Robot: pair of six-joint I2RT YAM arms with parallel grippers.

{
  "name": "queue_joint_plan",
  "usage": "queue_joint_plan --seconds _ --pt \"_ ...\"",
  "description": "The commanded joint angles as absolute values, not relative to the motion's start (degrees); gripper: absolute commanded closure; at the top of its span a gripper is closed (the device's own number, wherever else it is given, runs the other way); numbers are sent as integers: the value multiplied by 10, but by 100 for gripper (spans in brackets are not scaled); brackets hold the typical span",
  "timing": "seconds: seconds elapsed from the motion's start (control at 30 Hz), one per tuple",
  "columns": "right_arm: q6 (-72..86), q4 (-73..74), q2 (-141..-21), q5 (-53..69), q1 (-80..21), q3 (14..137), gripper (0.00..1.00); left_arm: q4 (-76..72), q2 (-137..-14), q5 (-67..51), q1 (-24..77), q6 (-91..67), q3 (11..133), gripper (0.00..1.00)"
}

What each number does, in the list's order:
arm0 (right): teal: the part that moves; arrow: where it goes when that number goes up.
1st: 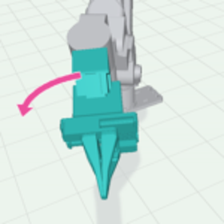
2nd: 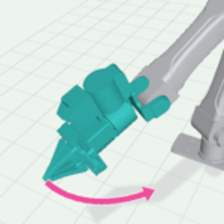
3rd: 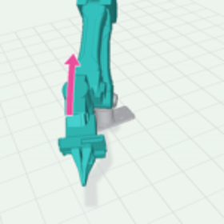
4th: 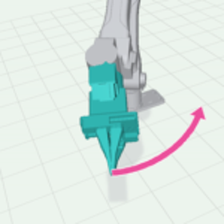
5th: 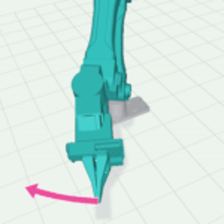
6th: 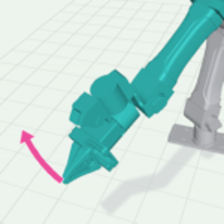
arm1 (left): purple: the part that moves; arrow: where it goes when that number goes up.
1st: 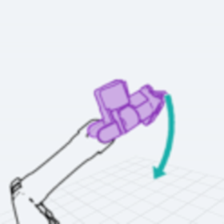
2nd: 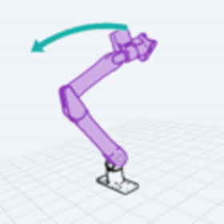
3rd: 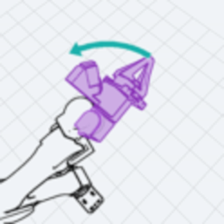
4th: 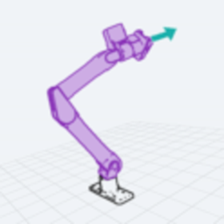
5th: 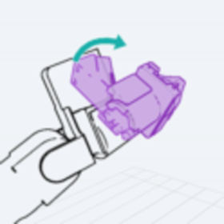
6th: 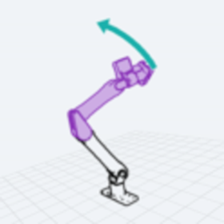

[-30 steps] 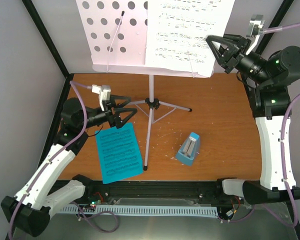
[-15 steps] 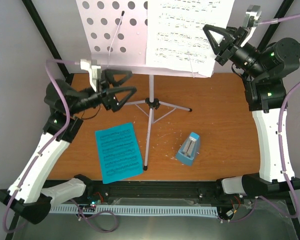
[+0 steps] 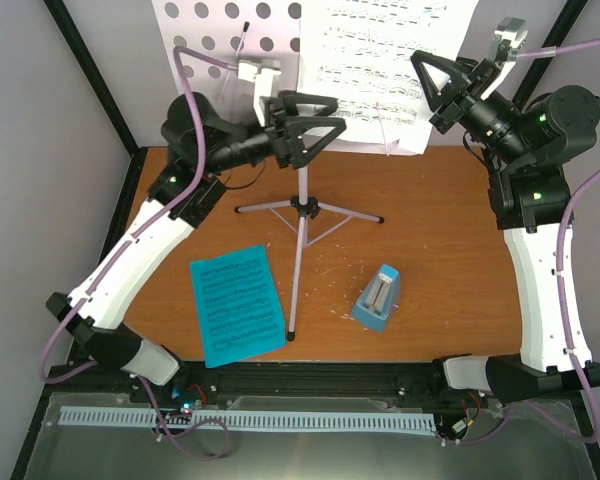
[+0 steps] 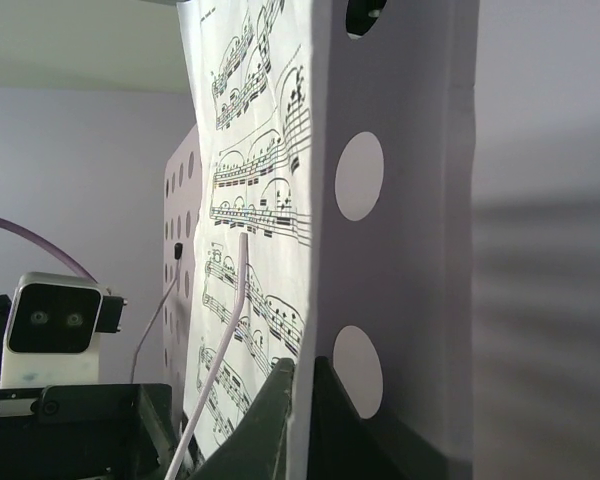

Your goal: Pack up the instrument practice props

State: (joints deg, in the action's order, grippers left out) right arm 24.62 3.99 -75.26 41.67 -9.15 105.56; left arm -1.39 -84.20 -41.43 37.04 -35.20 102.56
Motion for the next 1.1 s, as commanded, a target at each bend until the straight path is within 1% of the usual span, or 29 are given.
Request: queue_joint_plan --seconds 0.0,0.23,0.6,0.77,0.9,0.97,1.07 --pt "234 36 -745 403 -98 1046 97 4 -863 -343 415 -314 1091 19" --pt "237 27 -750 407 -100 1044 97 9 -918 -319 430 -318 1157 26" --pt "231 29 -746 405 -102 1041 97 2 -977 -315 432 -324 1208 40" --pt "232 26 -747 403 -103 1038 97 -3 -993 -326 433 -332 1224 53" --pt "235 27 -752 404 -103 1039 97 -10 -1000 -330 435 -338 1227 57" --pt "235 26 -752 403 -105 1038 97 -11 -1005 -333 435 -339 1233 61" --pt "236 25 -753 403 -105 1038 97 -16 -1009 -340 435 -337 1235 70"
